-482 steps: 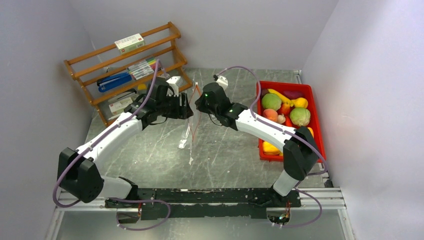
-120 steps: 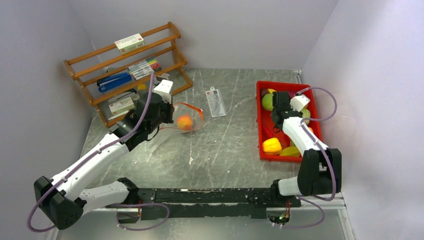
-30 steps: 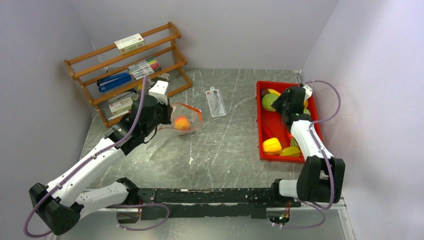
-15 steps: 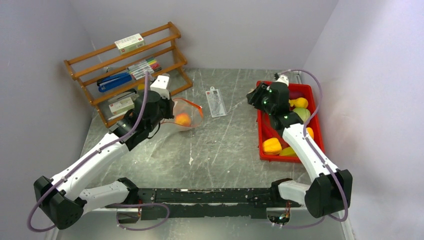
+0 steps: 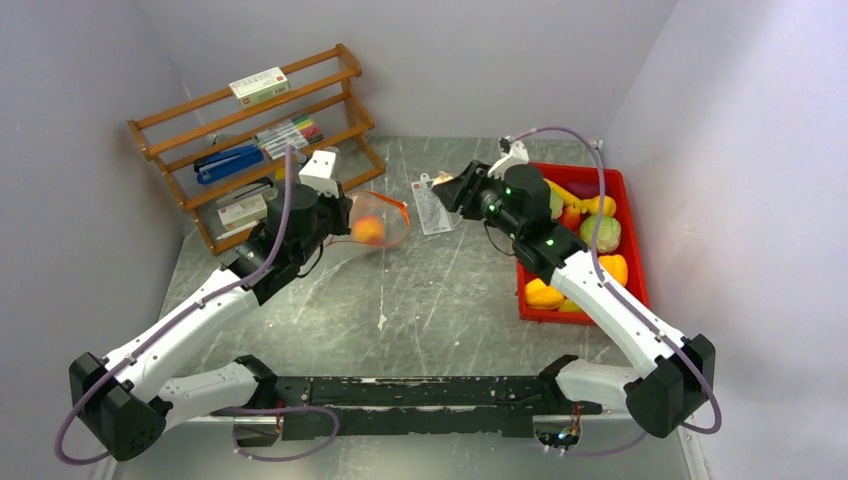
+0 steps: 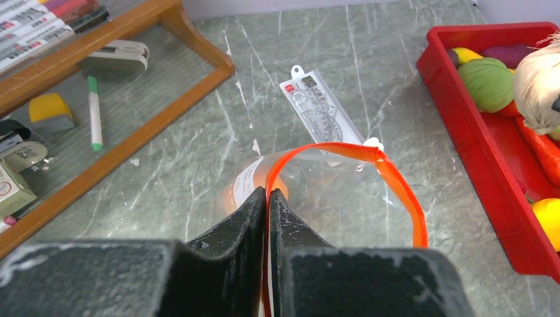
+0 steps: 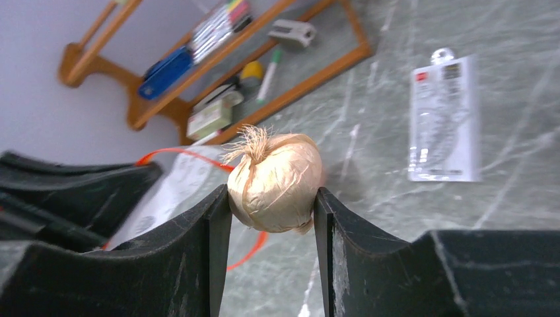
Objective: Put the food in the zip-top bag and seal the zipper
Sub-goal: Place the fake vegetable in the zipper food storage bag.
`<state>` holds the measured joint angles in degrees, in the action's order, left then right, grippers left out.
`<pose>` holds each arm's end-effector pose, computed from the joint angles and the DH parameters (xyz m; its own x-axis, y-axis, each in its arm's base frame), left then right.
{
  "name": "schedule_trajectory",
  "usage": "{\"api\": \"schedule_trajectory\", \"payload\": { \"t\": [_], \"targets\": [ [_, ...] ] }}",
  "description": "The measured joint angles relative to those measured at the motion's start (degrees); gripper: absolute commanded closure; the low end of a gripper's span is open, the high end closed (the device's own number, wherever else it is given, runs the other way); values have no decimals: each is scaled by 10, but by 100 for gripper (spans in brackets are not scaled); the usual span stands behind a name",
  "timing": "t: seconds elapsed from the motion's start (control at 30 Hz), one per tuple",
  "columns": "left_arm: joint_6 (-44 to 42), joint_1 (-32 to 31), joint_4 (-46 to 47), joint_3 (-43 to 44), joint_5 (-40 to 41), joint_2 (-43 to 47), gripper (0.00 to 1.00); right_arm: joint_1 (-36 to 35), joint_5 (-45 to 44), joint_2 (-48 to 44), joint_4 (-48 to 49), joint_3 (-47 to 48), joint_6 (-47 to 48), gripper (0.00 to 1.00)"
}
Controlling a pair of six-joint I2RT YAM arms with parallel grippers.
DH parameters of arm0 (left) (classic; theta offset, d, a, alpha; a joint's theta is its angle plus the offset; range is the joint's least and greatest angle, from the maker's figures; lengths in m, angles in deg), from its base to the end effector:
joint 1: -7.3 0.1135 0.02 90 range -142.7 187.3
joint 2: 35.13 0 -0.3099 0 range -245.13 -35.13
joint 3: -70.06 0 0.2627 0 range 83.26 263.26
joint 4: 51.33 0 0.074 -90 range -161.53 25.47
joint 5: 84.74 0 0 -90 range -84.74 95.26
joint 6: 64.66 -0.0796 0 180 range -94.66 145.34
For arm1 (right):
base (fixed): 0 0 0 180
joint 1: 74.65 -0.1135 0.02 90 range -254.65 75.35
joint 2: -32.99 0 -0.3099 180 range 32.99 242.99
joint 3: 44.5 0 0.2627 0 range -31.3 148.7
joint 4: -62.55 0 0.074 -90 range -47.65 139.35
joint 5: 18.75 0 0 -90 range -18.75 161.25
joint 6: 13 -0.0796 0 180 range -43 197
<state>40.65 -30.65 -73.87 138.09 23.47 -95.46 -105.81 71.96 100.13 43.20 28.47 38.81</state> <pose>0.2294 -0.1474 0.3796 -0.2861 -0.0949 -0.9535 0.2804 0.9432 -0.1780 0.2650 0.1614 0.3898 -0.4835 0.4301 -0.7624 -0.2911 0.7424 0.6034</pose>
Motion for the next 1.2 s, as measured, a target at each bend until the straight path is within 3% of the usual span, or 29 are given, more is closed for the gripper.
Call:
{"api": "schedule_trajectory", "payload": {
  "t": [0.53, 0.83, 1.2],
  "targets": [
    [19, 0, -2, -23, -7, -3, 93, -168, 33, 111, 88, 10, -49, 55],
    [26, 0, -2, -23, -14, -2, 93, -200, 9, 181, 54, 93, -37, 53],
    [37, 0, -3, -25, -13, 11, 93, -224, -41, 216, -19, 129, -15, 51]
  ]
}}
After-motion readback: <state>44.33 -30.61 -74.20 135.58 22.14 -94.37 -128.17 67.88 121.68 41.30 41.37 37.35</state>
